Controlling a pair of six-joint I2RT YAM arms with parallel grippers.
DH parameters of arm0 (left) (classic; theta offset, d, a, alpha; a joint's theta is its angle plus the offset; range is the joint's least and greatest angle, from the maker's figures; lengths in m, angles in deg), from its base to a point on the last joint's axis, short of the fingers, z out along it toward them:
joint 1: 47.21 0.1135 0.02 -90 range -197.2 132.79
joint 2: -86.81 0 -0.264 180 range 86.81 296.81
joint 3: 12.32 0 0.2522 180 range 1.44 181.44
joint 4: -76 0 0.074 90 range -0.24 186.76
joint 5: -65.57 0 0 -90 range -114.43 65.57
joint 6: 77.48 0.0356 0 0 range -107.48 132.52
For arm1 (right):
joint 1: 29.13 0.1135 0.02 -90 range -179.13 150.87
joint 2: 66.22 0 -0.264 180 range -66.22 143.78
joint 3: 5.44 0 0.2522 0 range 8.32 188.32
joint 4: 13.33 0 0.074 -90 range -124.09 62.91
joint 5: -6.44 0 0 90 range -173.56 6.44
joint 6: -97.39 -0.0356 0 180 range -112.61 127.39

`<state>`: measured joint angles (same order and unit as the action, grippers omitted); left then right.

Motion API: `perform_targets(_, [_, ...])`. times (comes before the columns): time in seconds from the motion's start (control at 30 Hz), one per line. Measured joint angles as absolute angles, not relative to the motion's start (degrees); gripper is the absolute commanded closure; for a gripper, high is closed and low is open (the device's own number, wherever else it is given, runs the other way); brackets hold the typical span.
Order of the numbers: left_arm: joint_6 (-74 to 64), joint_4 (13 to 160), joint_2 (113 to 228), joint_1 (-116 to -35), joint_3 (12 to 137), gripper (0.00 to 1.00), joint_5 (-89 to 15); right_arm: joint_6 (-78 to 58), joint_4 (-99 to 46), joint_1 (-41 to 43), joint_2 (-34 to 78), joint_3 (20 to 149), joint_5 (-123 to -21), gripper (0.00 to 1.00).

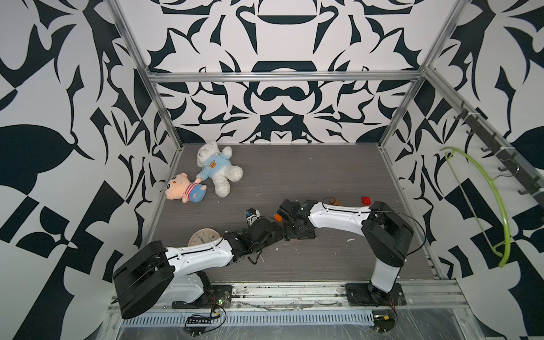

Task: Assemble the number 5 with lego
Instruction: Pick up the lego brick from the center of the board.

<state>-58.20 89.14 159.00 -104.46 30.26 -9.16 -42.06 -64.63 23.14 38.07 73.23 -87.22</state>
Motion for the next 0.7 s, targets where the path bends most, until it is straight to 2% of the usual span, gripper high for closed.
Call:
perform_targets(0.27, [-58.2,89.64,159.0,-104.46,30.34,0.01,-9.05,-42.22,-64.37,23.14,38.07,73.18,-87.22,0.18])
perform_targets(0.47, [-58.18,90.05,159.0,-104.46,30.34,0.01,-9.01,-42.46,-64.44,23.14,38.07,73.18,-87.31,0.23])
perform_targets(0.7, [-58.16,90.07,159.0,-104.46,30.34,0.01,-9.01,-42.7,-64.52,23.14,38.07,73.18,-87.46,0.21])
